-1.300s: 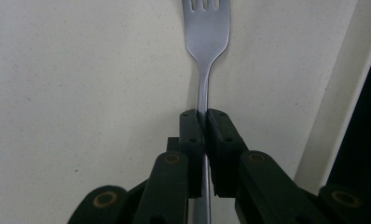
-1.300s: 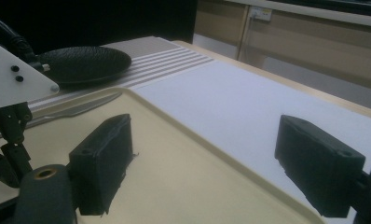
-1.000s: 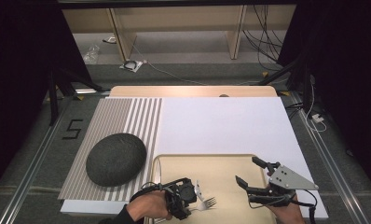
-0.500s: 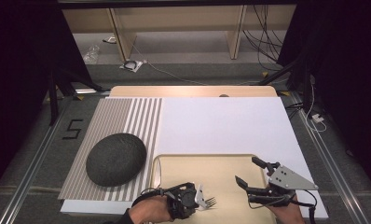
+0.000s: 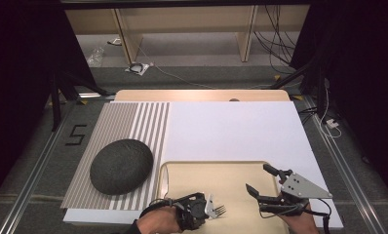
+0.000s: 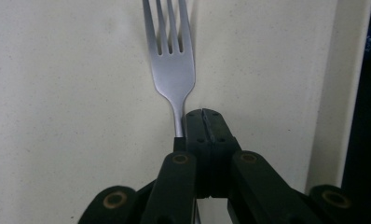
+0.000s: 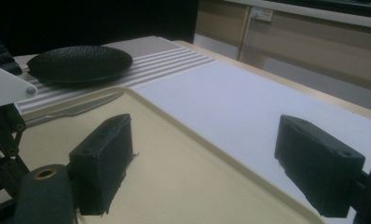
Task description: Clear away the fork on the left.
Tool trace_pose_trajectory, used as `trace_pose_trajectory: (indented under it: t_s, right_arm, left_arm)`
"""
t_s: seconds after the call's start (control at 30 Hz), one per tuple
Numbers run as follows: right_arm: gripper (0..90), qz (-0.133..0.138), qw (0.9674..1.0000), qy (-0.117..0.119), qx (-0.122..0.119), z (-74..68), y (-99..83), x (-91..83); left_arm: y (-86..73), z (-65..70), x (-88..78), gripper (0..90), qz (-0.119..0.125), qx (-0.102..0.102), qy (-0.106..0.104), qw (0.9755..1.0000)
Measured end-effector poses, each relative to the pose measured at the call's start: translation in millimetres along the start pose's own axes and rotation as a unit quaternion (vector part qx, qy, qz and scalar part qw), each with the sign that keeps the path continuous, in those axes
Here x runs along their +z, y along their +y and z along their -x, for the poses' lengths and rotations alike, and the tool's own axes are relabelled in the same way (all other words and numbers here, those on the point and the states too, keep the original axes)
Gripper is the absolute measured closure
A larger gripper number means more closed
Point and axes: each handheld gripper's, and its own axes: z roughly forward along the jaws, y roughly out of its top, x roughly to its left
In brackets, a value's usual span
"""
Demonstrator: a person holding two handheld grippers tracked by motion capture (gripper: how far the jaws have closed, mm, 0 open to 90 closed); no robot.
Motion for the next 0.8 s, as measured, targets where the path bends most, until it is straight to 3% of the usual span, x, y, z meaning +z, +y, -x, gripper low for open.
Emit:
trace_pose_trajectory:
  t_s: [0.8]
  right_arm:
    - [20.0, -0.002, 1.0, 0.0, 0.0, -0.3, 0.0, 0.1]
  left_arm:
    - [-15.6, -23.3, -3.3, 89.3, 0.015, -0.047, 0.036, 0.9981]
